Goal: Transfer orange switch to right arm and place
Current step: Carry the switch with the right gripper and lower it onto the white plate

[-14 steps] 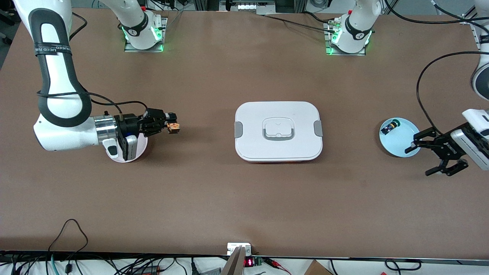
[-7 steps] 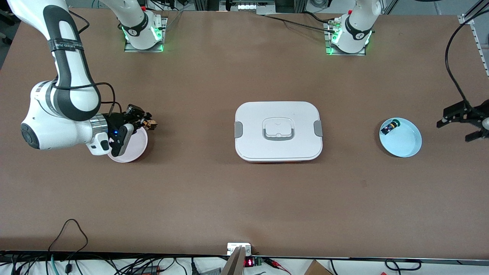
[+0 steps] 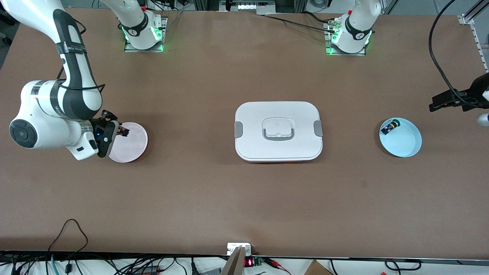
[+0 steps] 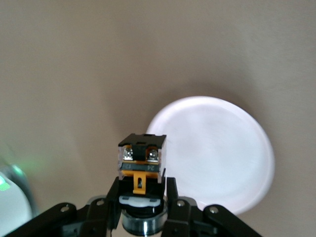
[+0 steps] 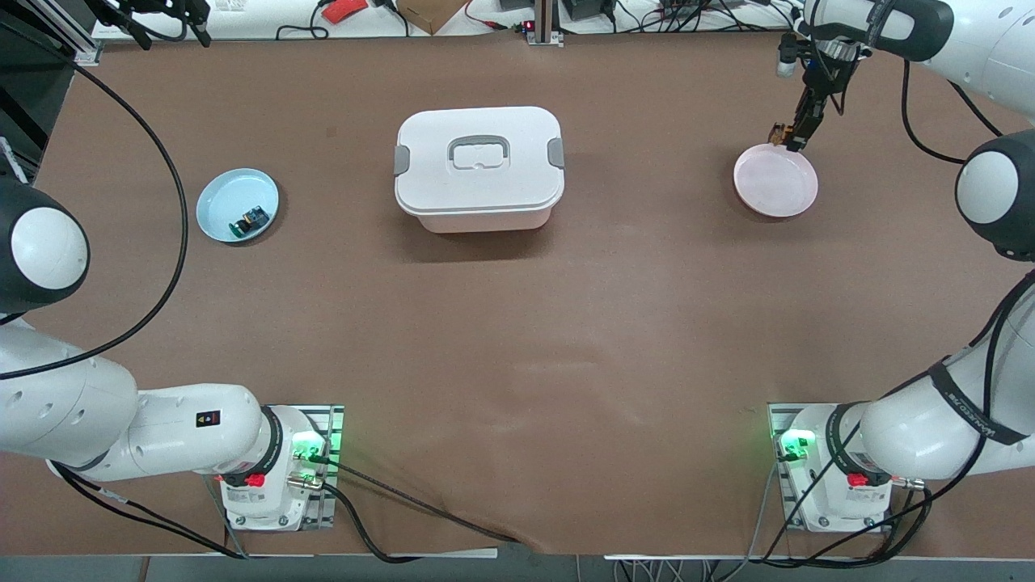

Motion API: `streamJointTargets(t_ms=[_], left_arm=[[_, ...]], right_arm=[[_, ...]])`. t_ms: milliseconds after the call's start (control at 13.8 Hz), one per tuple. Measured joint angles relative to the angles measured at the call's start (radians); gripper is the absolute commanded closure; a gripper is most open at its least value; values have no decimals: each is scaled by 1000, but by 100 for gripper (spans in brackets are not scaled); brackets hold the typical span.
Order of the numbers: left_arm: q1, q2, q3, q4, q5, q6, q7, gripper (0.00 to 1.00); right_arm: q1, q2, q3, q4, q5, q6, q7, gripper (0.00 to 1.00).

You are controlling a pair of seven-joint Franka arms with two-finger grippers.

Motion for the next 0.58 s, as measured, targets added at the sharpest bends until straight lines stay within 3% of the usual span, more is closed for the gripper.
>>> streamJointTargets(t_ms=[582], left_arm=[[-13, 2, 2, 3, 61, -1, -17, 0]], right_arm=[[-34, 8, 1, -196, -24, 369, -290, 88]])
